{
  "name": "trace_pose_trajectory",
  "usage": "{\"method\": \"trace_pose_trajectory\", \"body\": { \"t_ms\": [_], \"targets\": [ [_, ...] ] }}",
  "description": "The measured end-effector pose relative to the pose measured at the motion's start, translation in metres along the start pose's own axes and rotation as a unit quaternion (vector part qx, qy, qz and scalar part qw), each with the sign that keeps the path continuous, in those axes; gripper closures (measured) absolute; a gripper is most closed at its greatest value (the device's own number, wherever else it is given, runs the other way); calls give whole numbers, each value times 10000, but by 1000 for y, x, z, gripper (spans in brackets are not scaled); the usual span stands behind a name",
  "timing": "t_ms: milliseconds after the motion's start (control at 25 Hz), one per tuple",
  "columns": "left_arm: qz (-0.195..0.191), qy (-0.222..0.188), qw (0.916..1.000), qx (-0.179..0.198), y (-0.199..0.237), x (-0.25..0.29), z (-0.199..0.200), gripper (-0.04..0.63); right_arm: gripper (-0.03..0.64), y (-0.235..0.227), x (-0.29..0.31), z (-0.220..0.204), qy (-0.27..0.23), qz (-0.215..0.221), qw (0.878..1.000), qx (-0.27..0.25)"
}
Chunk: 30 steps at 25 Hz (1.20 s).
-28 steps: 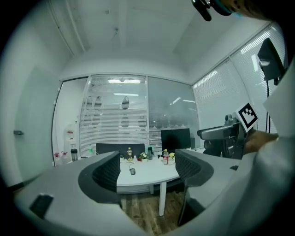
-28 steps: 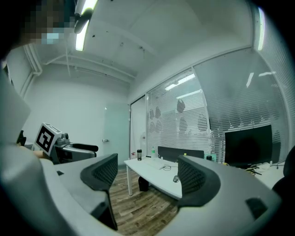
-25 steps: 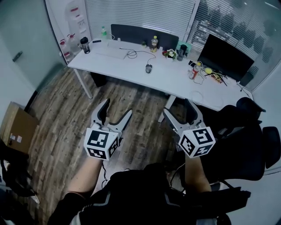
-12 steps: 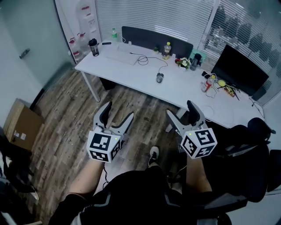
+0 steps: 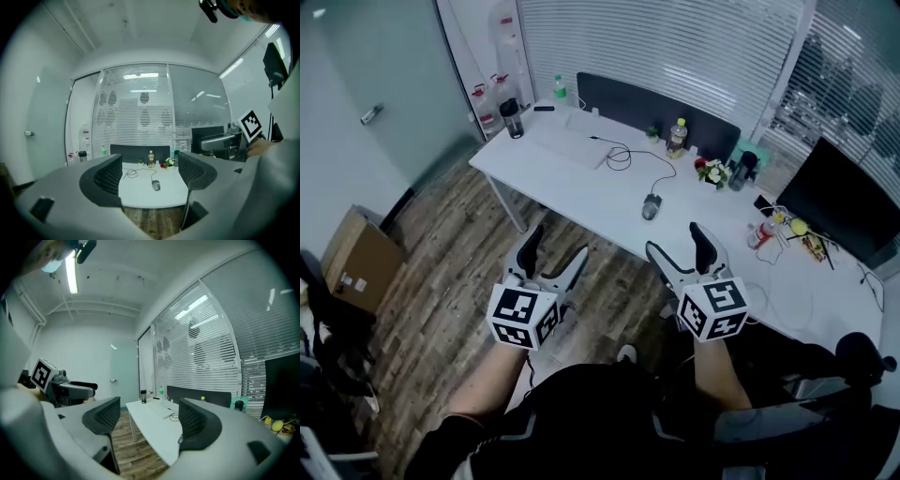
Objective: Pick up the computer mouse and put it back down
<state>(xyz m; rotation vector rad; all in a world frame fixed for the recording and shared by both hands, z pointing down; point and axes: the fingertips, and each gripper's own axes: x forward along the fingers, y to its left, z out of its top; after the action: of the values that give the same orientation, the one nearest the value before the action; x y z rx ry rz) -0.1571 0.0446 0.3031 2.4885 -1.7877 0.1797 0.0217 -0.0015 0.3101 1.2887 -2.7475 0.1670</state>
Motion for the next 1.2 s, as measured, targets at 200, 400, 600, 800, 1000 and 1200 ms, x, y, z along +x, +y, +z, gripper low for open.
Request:
{"method": "trace_pose_trajectory", "body": {
  "t_ms": [200,400,600,800,1000,1200],
  "targets": [
    [215,-38,9995,223,4,43,14,225,232,-46,24,4,-74,15,9997,233],
    [221,144,9993,274,-2,74,11,225,232,-73,39,4,-7,121,9997,206],
    [258,270,9990,249,-5,107,7,225,235,-102,46,5,-19,125,9995,296],
    [155,355,9988,288,-8,141,8,225,235,-130,56,12,-90,35,9995,288],
    [-50,325,9991,255,6,173,9,225,235,-143,76,10,-62,-189,9993,328],
    [-429,301,9985,171,34,214,4,225,238,-155,106,4,14,-682,9969,391]
  ]
}}
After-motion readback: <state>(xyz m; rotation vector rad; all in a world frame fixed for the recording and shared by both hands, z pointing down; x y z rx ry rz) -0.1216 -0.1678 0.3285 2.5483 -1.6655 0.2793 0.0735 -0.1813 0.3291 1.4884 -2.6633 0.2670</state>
